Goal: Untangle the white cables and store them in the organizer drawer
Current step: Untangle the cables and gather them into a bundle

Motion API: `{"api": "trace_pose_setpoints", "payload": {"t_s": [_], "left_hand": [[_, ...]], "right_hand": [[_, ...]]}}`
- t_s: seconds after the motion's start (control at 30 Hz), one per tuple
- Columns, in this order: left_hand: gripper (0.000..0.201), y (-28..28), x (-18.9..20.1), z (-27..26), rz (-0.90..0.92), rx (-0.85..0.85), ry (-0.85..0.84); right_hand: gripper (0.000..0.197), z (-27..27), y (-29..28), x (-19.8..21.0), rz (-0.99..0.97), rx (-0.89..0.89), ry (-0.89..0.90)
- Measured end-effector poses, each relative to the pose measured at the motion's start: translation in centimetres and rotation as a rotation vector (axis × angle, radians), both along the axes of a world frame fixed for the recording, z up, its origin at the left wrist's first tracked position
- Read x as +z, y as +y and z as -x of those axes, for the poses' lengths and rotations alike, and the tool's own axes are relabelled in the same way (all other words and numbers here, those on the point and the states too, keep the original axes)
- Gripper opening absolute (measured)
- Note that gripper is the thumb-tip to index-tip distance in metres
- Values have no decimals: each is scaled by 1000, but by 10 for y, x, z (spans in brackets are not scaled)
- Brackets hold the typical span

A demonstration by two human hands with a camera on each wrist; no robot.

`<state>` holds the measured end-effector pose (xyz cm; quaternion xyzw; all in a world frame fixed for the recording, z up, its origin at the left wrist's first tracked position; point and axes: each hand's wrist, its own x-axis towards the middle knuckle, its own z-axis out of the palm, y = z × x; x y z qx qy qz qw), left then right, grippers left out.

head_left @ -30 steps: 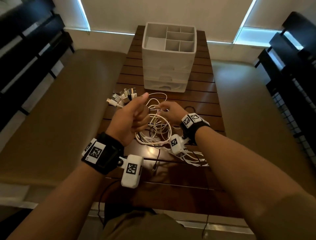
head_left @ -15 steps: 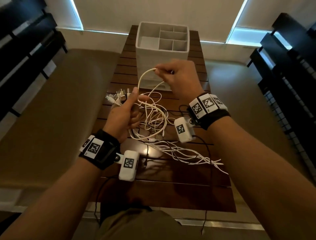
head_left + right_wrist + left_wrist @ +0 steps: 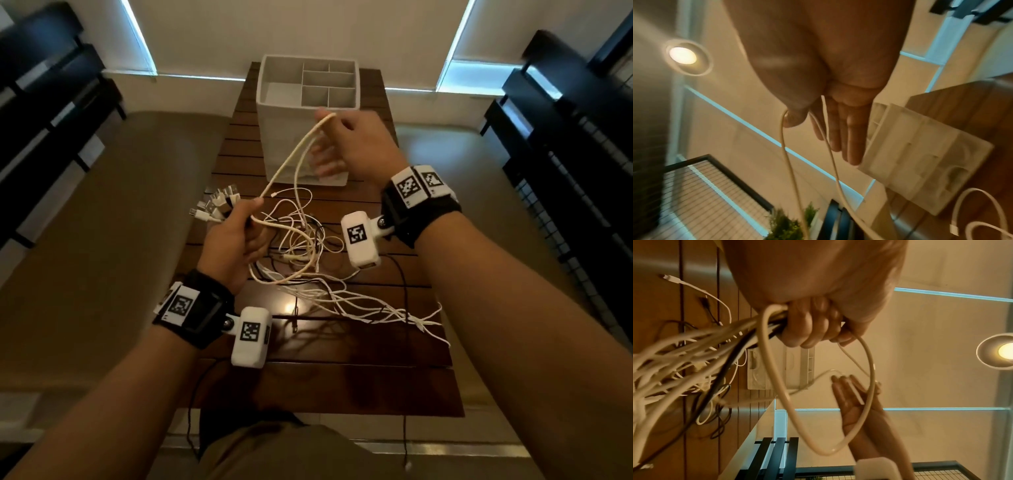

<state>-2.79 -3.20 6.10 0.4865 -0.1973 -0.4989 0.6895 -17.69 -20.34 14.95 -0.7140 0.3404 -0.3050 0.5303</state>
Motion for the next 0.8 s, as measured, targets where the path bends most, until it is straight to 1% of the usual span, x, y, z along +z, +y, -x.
{"api": "trace_pose_setpoints", "payload": {"t_s": [0.07,0.13,0.23,0.3,0.33,0.37,0.4,0.43,0.5,0.57,0.6,0.63,0.67,0.7,0.8], "left_hand": [[42,-2,-2,0,4,4,5],[42,-4,0,0,4,18,10],[39,-5,2,-2,14,4,-10],[38,-7,0,-3,12,-6,-17],[39,-8,-1,-3,4,-7,-17],[39,-8,-3,-3,-10,-6,-14],[40,-8,-6,-3,-30,-4,-12],[40,-7,-8,-4,-57,-4,-13],[38,-3,-13,-6,-120,-30,-40],[39,0,-17,-6,-199,-102,-106],[40,2,-19,-5,-247,-144,-148],[42,2,-21,-3,-295,-181,-191],[43,3,-22,-1,-330,-209,-227],[44,2,-23,1,-347,-224,-248],[48,1,-20,4,-334,-165,-241]], "right_hand": [[28,-4,2,12,165,-15,-77],[23,-4,-1,20,328,-43,-92],[22,6,-5,19,409,-1,-94],[18,11,-6,16,435,15,-98],[15,12,-7,14,469,6,-66],[13,14,-8,13,526,-17,4],[14,17,-10,11,583,-34,117],[16,20,-13,7,599,-32,275],[20,31,-15,-6,515,44,650],[27,42,-13,-32,415,166,1021],[29,46,-11,-46,397,213,1180],[31,49,-7,-59,390,246,1299],[32,52,-3,-71,373,267,1366],[32,54,0,-80,350,276,1391],[42,53,2,-96,313,264,1377]]}}
